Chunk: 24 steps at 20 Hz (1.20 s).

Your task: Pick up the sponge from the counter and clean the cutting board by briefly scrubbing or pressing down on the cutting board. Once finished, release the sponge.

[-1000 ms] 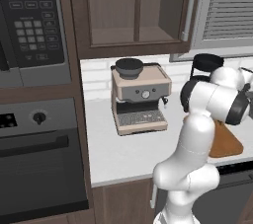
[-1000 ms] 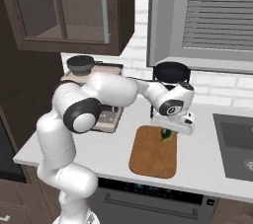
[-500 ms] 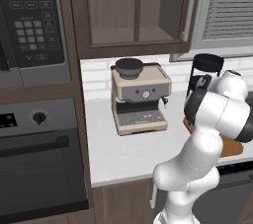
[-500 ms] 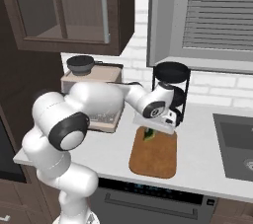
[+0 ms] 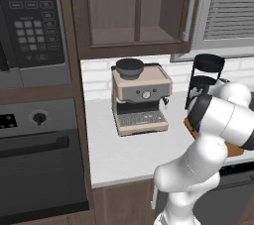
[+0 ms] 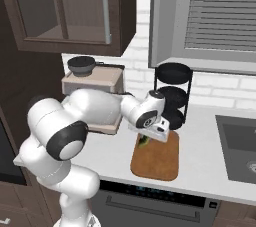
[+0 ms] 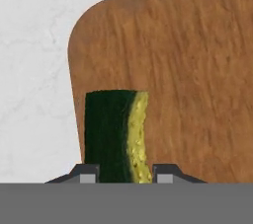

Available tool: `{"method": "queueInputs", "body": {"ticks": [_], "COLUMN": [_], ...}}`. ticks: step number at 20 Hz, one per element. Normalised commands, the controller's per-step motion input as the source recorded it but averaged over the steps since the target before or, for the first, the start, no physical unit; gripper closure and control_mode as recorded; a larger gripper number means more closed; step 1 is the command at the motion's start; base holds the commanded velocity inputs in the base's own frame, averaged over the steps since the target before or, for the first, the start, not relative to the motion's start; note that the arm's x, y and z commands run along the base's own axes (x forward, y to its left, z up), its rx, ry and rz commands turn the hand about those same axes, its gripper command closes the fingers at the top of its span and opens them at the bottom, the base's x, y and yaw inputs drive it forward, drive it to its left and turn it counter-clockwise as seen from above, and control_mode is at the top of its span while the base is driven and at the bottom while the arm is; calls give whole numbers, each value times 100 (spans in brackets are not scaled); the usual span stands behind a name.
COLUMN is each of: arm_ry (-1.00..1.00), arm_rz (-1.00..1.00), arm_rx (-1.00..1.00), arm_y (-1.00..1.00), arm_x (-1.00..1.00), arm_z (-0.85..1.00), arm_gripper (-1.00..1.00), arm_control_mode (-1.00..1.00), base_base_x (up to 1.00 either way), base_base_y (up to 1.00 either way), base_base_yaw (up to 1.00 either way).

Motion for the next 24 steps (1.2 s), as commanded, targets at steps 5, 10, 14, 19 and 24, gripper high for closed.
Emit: {"method": "queueInputs", "body": {"ticks": [5,10,14,19,24], "arm_ry": [0,0,2,8,5], "arm_rz": [-17,-21,-26,-27,-21], "arm_rx": [0,0,0,0,0], "arm_y": [-39,-69,-79,-77,-30], "arm_x": [0,-15,-50,-70,-70], "arm_z": [-16,-14,-11,0,2], "arm_gripper": [100,100,100,100,100], "arm_control_mode": [-100,-100,-100,-100,-100], "base_base_x": [0,0,0,0,0], "base_base_y": [0,0,0,0,0], "base_base_yaw": [0,0,0,0,0]}}
